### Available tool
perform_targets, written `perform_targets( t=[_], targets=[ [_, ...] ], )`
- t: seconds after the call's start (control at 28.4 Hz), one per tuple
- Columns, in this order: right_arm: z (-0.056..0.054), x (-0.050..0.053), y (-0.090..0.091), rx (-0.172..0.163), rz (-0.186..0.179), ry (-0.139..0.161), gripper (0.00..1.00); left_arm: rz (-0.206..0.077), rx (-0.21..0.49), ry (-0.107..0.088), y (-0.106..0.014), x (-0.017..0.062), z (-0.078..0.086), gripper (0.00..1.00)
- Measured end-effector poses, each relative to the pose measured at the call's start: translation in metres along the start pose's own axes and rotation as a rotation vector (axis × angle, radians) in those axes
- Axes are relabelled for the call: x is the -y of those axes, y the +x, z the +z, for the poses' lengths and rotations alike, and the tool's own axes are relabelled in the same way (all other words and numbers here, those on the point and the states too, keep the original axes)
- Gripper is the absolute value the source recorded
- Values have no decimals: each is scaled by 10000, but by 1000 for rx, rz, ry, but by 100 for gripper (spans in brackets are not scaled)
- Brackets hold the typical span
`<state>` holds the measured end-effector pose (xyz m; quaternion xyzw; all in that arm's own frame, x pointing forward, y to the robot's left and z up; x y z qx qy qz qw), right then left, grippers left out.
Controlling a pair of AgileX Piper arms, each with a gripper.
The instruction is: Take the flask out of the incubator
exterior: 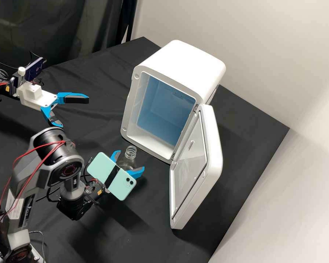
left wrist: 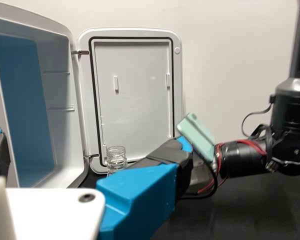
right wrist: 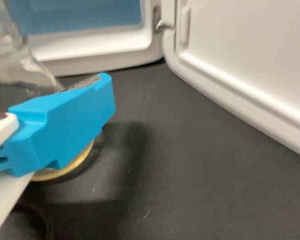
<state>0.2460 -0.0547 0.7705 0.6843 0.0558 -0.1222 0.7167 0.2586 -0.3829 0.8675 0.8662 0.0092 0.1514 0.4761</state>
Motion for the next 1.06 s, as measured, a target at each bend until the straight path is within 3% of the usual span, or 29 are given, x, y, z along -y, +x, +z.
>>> perform_targets(
  t=[0.35,0.46,0.53,0.63,0.7,0.81,0.92,1.06],
  targets=[
    [-89,-171,-157,-19,82,-2,100,-3,1,0,4,16,1,100],
    [-113,-242,-229,-26,117,30,100,-3,1,0,4,16,1,100],
    [-122,-301,-282,-34,141,76,100,-3,1,0,4,16,1,100],
    [-154,-357,-334,-51,167,112,100,-3,1,0,4,16,1,100],
    [-176,-379,-364,-64,176,130,100,-3,1,0,4,16,1,100],
    [-217,-406,-411,-78,192,128,100,-3,1,0,4,16,1,100],
    [-242,-436,-449,-94,205,155,100,-3,1,0,4,16,1,100],
    [-246,-514,-515,-117,229,226,100,-8,0,0,-8,27,-1,100]
  ],
)
